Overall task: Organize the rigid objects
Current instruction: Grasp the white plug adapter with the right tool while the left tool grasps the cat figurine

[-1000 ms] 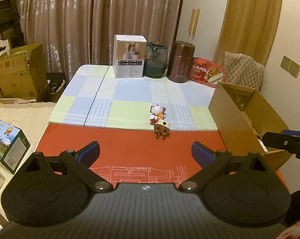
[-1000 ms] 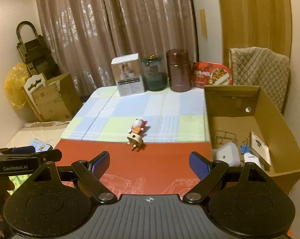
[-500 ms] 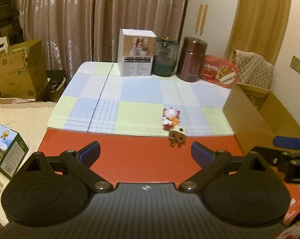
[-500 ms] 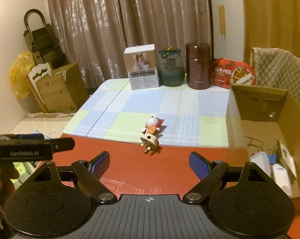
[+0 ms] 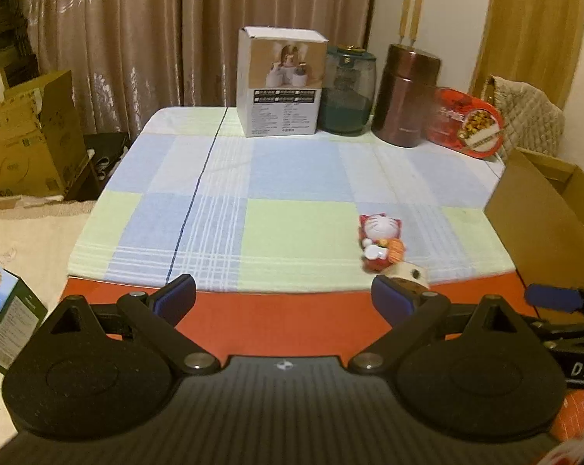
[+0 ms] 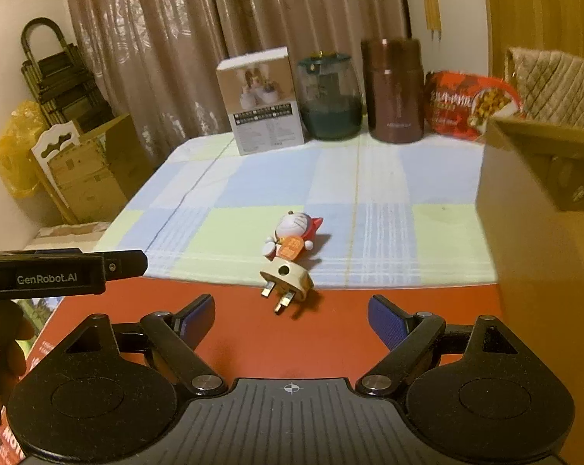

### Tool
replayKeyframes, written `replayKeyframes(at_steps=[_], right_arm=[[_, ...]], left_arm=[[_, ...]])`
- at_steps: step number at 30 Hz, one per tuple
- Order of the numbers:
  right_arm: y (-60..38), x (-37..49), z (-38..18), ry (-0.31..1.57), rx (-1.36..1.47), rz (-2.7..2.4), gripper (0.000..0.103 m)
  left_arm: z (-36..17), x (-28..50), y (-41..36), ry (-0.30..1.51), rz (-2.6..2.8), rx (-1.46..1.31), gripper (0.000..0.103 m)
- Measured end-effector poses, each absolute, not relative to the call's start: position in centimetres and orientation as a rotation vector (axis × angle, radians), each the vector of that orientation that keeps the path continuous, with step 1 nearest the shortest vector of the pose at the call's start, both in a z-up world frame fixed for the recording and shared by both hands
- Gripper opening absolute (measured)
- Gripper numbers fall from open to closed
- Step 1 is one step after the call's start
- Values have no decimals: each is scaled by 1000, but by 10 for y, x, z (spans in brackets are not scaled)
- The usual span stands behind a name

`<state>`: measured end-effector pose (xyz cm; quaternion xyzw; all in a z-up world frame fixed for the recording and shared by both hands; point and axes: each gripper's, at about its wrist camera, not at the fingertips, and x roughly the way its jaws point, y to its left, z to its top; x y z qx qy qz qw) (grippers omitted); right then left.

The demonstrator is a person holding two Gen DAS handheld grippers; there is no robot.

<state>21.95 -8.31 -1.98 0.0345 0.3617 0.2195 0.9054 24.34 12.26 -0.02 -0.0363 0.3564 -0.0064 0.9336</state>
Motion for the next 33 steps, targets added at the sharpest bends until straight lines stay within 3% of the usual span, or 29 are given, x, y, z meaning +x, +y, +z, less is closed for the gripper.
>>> replayKeyframes(at_steps=[8,30,33], right_arm=[[-54,258,-46,777,140,465,83],[-28,298,-88,835,71,364,48],[-28,298,-87,835,61,368,47]], left_arm=[[-13,277,121,723,-16,-36,95],[-28,300,146,751,37,-115,92],[-29,301,145,753,31,-112,92]])
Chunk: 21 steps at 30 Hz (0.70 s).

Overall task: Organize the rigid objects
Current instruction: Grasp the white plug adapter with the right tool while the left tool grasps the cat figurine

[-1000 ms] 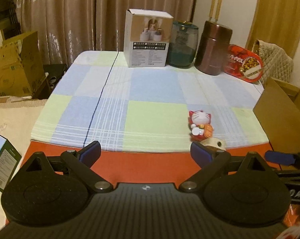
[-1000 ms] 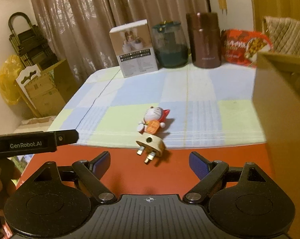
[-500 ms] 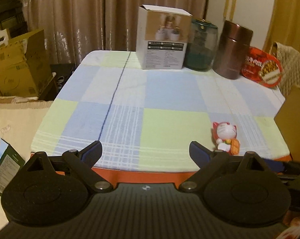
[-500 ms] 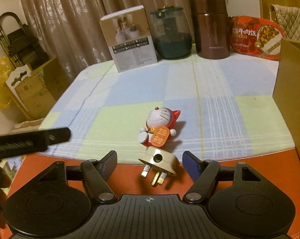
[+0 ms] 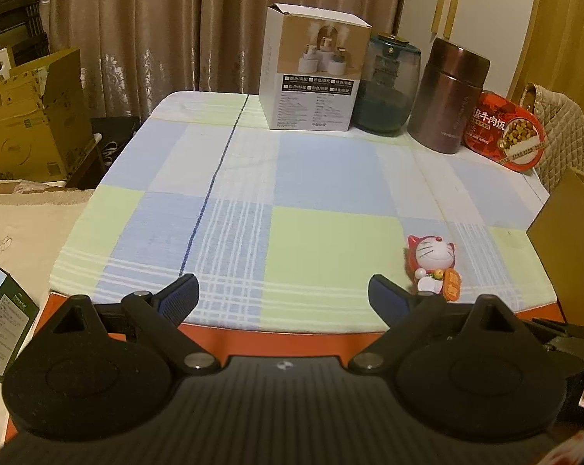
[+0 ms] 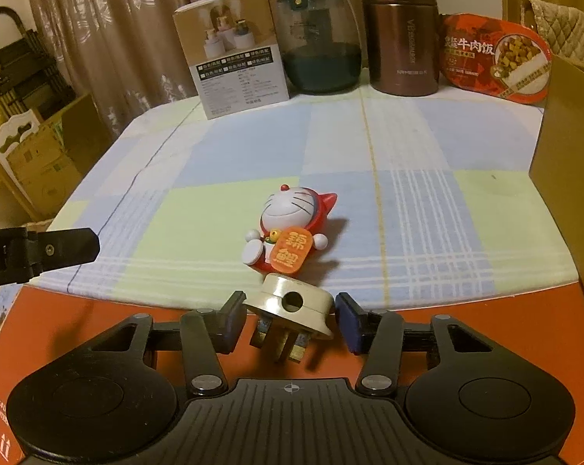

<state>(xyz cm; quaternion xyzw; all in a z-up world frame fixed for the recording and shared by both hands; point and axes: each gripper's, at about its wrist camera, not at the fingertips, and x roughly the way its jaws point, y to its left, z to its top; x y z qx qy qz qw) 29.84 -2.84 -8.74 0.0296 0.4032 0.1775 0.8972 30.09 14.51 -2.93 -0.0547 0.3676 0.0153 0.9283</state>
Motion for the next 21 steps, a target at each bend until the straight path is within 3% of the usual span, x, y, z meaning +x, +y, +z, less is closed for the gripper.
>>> replayKeyframes(at_steps=[21], right_arm=[[-91,316,-23,748,30,344,46]], left_arm=[[-46,322,91,754,-177,-94,91]])
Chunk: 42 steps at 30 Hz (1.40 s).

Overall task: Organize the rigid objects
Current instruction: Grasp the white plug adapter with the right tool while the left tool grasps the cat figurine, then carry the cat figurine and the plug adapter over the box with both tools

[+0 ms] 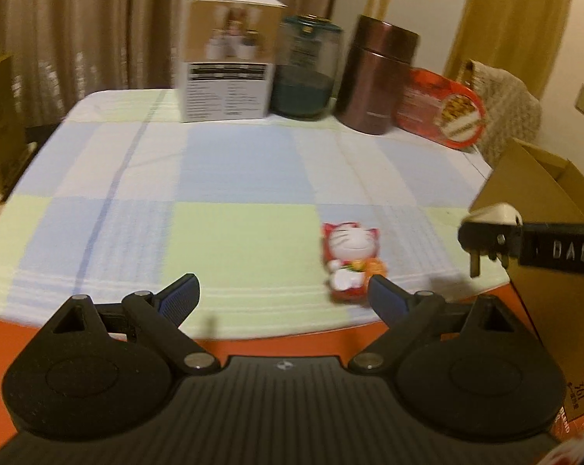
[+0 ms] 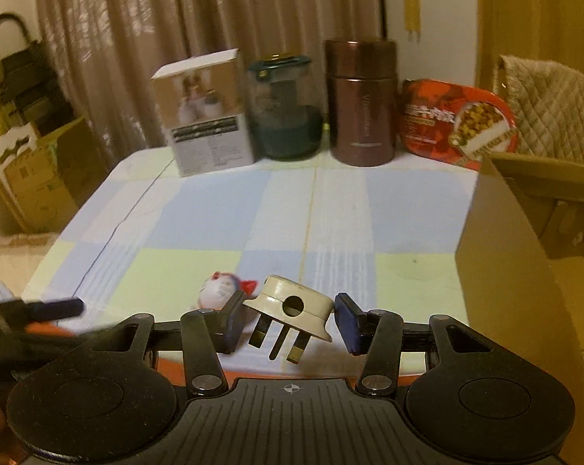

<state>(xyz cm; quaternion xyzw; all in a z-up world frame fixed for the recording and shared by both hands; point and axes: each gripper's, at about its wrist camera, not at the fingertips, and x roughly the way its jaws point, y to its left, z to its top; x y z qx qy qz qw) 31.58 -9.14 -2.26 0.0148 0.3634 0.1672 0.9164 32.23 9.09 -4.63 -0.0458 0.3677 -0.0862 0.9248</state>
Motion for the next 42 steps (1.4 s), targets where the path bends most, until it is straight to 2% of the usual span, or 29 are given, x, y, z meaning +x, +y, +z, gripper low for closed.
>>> replayKeyframes(at_steps=[12,15,20,21,42], right_arm=[[-117,334,-16,752,97,309,46],[-122,336,-17,759,118,313,46],[-124,341,-18,771,129,318,46],[-124,341,-18,772,128,319,46],[-109,326,-12,777,65,374,46]], left_arm=[[-76,349,25,685,-251,111,80],[-85,356,16,683,-261,173,68],[-93,365,11,675,-247,190,56],[-94,366,9,673,-248,190,50],[-73,315,43,778,-180,-10,47]])
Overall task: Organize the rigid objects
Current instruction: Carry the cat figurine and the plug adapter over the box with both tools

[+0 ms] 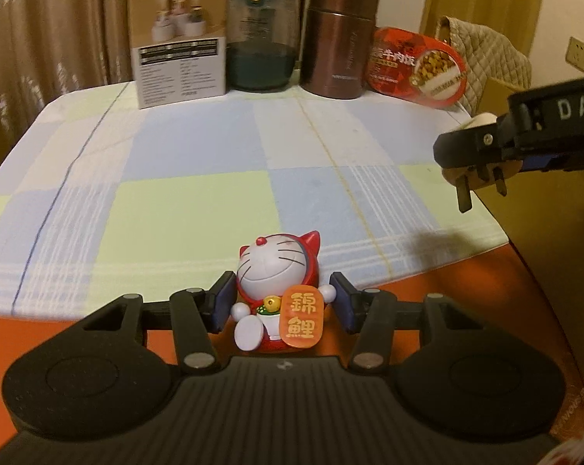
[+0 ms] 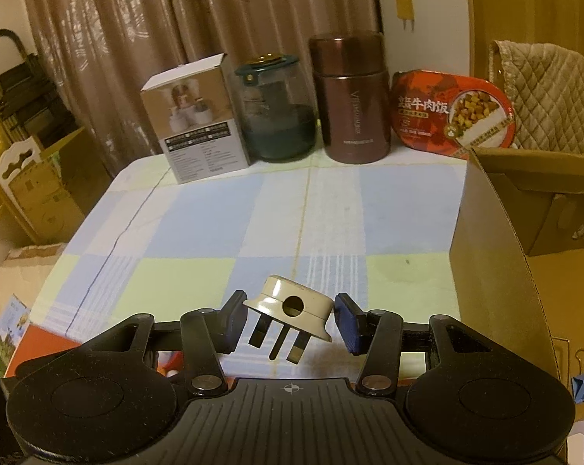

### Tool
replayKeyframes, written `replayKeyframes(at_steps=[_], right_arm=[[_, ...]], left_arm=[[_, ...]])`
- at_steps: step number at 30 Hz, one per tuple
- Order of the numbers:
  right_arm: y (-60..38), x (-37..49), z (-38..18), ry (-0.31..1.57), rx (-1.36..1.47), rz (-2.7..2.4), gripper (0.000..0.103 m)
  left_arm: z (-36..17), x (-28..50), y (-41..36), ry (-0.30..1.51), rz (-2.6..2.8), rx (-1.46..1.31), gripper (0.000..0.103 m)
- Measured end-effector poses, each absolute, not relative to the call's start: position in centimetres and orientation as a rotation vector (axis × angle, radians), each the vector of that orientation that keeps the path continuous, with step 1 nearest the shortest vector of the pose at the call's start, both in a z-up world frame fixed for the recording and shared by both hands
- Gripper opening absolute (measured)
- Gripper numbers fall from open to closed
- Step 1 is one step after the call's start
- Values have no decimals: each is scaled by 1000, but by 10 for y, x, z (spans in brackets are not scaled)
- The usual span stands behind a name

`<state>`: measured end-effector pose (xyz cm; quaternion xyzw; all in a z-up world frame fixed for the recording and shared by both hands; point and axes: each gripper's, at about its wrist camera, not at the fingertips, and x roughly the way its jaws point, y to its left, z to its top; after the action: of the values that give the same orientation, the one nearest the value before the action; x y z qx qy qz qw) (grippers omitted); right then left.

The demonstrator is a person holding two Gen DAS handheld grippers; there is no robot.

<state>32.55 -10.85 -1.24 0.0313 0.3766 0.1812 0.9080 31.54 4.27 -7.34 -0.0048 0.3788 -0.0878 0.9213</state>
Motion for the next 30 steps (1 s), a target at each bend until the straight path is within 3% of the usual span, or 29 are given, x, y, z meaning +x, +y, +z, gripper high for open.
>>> replayKeyframes(at_steps=[30], right_arm=[[-135,186,26,696,6,399,46]], left_arm=[[13,164,40,761,-85,-180,47]])
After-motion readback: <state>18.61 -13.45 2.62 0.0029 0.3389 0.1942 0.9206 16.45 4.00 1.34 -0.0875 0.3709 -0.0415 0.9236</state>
